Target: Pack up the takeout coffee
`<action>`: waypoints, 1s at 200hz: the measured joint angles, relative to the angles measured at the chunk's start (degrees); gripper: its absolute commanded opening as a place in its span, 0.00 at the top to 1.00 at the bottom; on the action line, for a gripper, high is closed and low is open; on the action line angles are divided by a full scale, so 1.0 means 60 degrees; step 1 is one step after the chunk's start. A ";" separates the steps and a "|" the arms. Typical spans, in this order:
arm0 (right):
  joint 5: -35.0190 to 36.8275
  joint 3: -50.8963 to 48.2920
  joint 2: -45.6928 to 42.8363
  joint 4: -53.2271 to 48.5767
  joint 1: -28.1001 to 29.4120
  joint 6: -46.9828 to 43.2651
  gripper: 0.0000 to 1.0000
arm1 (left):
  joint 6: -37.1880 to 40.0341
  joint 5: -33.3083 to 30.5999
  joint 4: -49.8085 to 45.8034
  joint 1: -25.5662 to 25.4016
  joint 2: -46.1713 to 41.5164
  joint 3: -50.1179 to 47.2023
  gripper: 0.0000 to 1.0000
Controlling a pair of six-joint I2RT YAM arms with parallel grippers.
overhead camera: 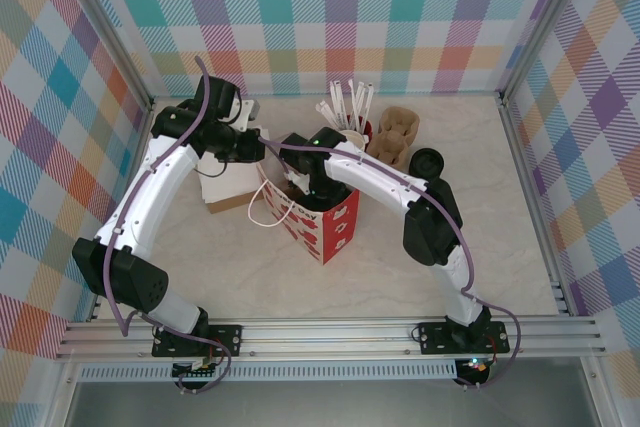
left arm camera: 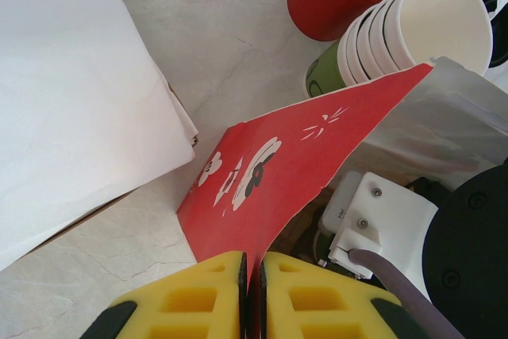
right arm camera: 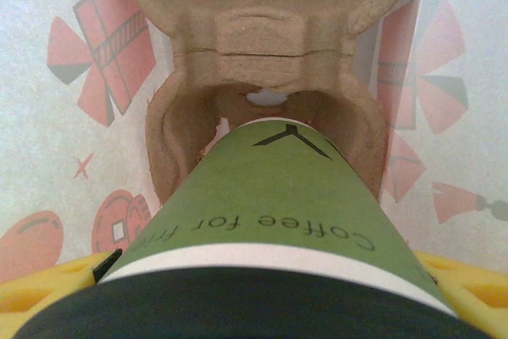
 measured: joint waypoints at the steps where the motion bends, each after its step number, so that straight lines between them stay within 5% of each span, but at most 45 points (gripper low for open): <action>1: 0.0000 0.0000 0.0000 0.0000 0.0000 0.0000 0.30 | 0.0000 0.0000 0.0004 0.0000 0.0000 0.0000 0.87; 200: -0.0033 -0.0011 0.0000 0.0102 0.0000 0.0029 0.30 | -0.0004 0.0025 0.0168 0.0000 0.0040 0.0000 0.87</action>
